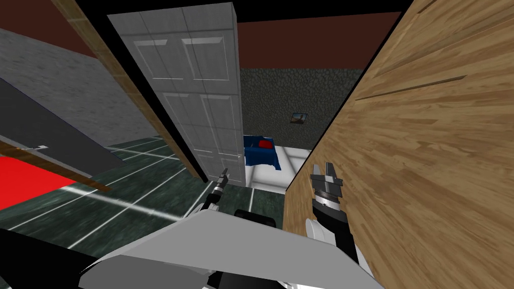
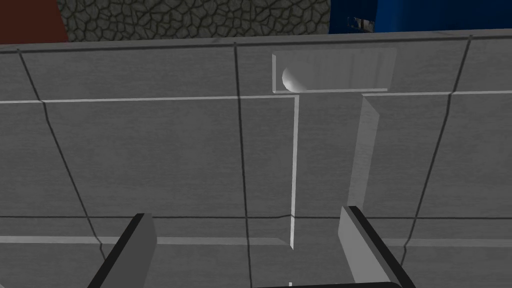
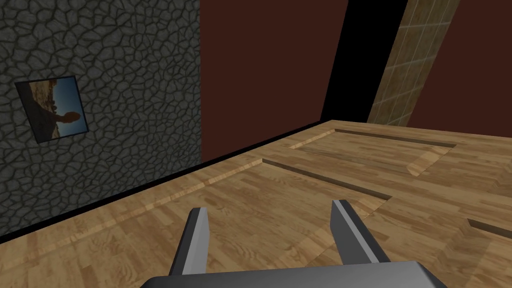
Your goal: Pull the door open
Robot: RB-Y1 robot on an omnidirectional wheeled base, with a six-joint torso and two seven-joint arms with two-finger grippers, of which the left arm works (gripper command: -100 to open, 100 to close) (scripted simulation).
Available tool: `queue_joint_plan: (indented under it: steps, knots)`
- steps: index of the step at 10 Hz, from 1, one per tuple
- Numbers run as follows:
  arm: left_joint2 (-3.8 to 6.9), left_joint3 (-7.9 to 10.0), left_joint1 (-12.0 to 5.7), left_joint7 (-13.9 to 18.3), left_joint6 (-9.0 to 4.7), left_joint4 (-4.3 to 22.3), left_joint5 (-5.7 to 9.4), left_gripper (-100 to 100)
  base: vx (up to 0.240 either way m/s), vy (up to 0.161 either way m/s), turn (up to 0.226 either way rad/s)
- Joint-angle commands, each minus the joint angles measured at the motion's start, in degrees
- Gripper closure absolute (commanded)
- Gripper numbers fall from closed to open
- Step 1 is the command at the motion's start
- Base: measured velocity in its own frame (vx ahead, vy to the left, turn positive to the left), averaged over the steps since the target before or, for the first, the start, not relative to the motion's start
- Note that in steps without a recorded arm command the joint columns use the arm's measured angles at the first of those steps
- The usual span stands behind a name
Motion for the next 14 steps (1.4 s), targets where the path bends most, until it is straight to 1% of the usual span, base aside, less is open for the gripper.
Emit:
queue_joint_plan:
  steps: [1,2,3,5,7,8,9,14]
  knots:
    - [0.12,-0.09,-0.63,0.32,-0.57,2.03,0.11,-100,0.094,0.005,-0.066]
    - [0.38,-0.19,-1.19,0.76,-1.02,4.0,0.27,-100,0.145,-0.011,-0.085]
    - [0.49,-0.23,-1.44,0.95,-1.21,4.84,0.33,-100,0.135,0.019,-0.06]
    - [0.95,-0.41,-2.48,1.77,-2.04,8.5,0.62,-100,0.153,0.014,-0.092]
    - [1.15,-0.49,-2.94,2.12,-2.4,10.08,0.74,-100,0.146,0.021,-0.048]
    - [1.07,-0.42,-3.43,1.96,-2.59,10.55,0.7,-100,0.054,0.009,-0.008]
    - [1.07,-0.42,-3.53,1.99,-2.78,10.84,0.74,-100,-0.007,0.094,0.04]
    - [1.01,-0.43,-3.52,1.86,-2.6,10.92,0.88,-100,-0.046,0.168,0.009]
